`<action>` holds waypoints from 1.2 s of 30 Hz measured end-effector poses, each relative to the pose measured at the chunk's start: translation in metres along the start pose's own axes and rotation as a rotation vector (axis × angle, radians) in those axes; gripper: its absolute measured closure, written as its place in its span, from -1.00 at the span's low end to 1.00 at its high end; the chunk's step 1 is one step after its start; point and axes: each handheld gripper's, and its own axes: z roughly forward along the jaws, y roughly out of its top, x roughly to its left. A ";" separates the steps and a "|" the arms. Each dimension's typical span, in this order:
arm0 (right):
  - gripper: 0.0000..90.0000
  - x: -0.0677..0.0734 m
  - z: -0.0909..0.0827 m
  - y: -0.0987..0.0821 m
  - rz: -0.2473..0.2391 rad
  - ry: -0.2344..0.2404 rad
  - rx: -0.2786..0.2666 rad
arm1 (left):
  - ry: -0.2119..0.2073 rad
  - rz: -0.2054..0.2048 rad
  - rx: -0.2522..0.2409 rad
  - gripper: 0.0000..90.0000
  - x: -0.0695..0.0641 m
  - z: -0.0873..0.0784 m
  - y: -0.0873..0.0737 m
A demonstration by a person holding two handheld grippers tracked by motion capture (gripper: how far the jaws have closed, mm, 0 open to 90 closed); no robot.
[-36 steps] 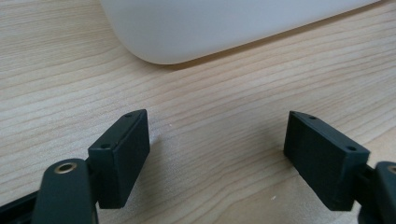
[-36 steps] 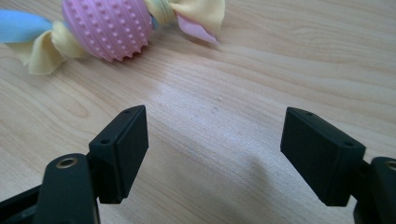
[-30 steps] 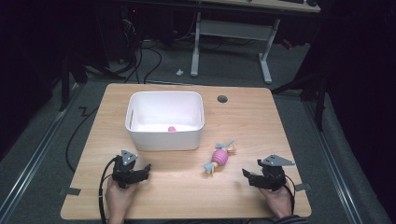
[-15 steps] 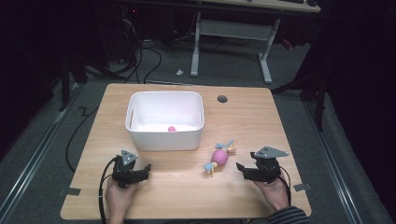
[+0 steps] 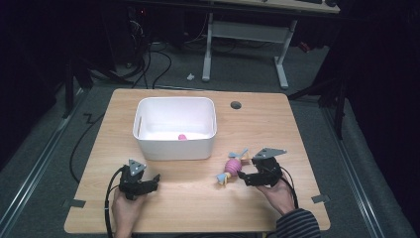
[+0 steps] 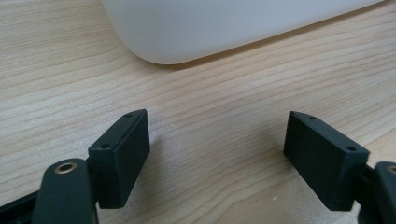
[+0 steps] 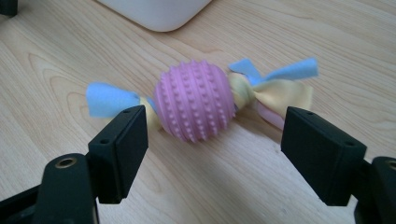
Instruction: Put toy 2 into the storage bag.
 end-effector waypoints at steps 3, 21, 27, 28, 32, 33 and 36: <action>-0.48 0.005 0.005 0.008 -0.011 0.007 0.003 | 0.000 0.001 0.001 -0.50 0.000 0.000 0.000; -0.31 0.014 0.034 0.029 -0.061 -0.011 0.074 | -0.001 0.005 0.001 -0.52 0.000 0.000 0.000; -0.18 0.016 0.037 0.029 -0.079 -0.011 0.092 | -0.002 0.004 0.001 -0.52 0.000 0.000 0.000; -0.17 0.016 0.038 0.029 -0.088 -0.012 0.099 | -0.002 0.004 0.001 -0.52 0.000 0.000 0.000; -0.14 0.015 0.040 0.029 -0.093 -0.016 0.104 | -0.002 0.003 0.000 -0.52 0.000 0.000 0.000; -0.13 0.015 0.039 0.029 -0.090 -0.014 0.105 | -0.002 0.003 0.000 -0.52 0.000 0.000 0.000; -0.11 0.017 0.039 0.029 -0.102 -0.018 0.108 | -0.004 0.005 0.001 -0.52 0.000 0.000 0.000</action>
